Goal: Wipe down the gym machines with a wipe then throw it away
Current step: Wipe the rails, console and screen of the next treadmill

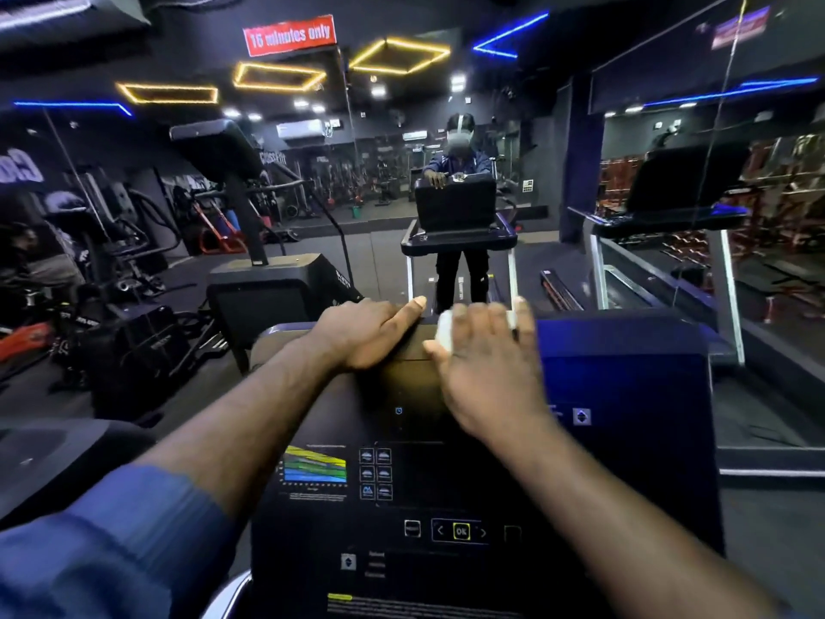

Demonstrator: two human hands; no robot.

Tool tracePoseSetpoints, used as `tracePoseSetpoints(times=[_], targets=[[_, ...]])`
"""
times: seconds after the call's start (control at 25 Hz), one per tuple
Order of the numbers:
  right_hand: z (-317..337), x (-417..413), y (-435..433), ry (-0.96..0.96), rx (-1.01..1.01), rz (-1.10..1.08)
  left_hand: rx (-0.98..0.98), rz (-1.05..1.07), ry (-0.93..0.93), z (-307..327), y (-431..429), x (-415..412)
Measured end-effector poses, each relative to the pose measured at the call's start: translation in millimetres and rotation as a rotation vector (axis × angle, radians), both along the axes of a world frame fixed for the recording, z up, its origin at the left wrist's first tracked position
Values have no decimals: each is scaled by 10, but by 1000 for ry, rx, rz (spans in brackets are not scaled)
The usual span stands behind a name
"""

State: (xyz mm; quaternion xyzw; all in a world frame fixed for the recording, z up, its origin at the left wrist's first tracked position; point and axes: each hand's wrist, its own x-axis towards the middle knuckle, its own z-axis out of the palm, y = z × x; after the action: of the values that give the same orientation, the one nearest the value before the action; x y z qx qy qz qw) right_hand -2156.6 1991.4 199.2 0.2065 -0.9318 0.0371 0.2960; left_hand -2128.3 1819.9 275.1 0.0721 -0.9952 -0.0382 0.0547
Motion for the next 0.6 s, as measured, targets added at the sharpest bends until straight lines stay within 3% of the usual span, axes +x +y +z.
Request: tracePoseSetpoints(times=[0.12,0.24,0.36,0.48,0.6], targets=[[62,-16,-8,12,92,122,78,-1,-35,47,356,-149],[13,-230,835,28,119,23,86,-21,-98,86,581,-242],[-41,-378,1665,9,-67,-136,91,-53,-131,113,842,-323],[-22,-402,1454,31,-113,-182,147,-106,-132,112,1259,-461],[-50,-298,1005,64,-26,22,214,-136,-85,95,1478,-550]])
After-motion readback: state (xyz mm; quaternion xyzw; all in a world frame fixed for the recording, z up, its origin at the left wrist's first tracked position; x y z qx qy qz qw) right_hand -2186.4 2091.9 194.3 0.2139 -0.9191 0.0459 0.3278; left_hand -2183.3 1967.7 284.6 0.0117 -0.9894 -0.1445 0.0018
